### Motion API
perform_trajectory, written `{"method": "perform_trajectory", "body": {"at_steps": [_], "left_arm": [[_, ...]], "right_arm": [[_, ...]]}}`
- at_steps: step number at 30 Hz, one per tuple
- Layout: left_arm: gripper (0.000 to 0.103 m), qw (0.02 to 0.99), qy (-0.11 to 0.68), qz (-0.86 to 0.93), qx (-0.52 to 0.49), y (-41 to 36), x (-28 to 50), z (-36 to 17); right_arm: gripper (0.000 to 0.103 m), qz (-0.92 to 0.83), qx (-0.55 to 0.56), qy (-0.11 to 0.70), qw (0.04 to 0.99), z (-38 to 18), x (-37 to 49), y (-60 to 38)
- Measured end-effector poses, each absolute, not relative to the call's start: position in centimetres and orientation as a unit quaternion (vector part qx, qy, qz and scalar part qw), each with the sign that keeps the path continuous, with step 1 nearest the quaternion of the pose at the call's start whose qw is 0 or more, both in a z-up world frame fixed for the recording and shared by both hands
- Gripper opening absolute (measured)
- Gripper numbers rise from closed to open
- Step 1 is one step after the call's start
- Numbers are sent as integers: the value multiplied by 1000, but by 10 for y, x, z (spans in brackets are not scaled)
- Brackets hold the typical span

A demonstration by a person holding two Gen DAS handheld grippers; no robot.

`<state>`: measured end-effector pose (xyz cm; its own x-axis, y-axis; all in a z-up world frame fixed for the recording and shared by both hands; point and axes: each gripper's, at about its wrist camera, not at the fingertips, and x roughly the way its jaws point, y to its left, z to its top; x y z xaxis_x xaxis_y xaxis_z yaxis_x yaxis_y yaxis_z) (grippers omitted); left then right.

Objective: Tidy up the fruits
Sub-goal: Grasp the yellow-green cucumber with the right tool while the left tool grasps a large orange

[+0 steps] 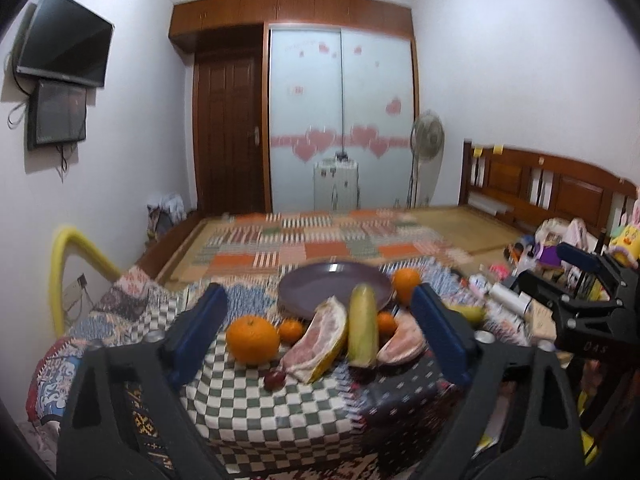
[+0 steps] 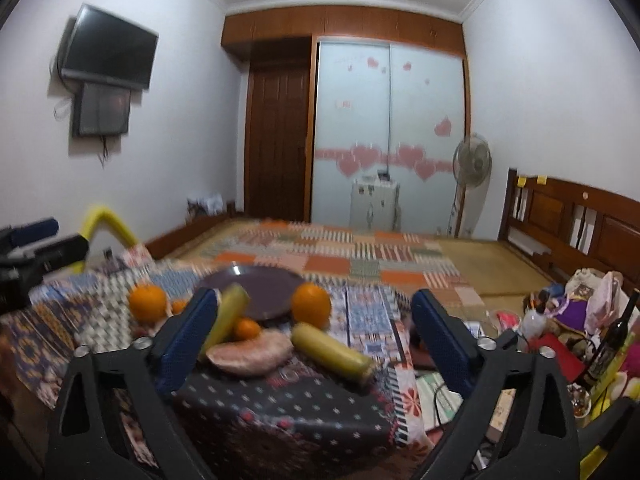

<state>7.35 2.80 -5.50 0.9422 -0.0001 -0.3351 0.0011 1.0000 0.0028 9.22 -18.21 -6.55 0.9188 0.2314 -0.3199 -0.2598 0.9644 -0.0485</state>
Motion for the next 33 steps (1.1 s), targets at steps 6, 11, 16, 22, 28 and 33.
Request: {"method": "perform_trajectory", "body": {"at_steps": [6,11,16,22,28,33], "left_arm": [[79,971,238,8,-11,50,108,-87],[79,959,281,19,-12,68,133,-113],[78,948,316,38,-24,88,161,-133],[78,938,342,34,-33,100,189,-151],[78,936,350,33,-23,97,208,-159],[78,936,350,39,-18,98,215,-160]], "right_arm": [[81,122,-73,228,963,-99,128,-191],[80,141,-77,267,950,-114,152,-197],[80,152,-101,295,938,-129,175,-193],[80,169,-108,322,925,-143,203,-190],[80,191,-110,348,911,-150,216,-190],[80,210,-102,366,901,-152,226,-187]]}}
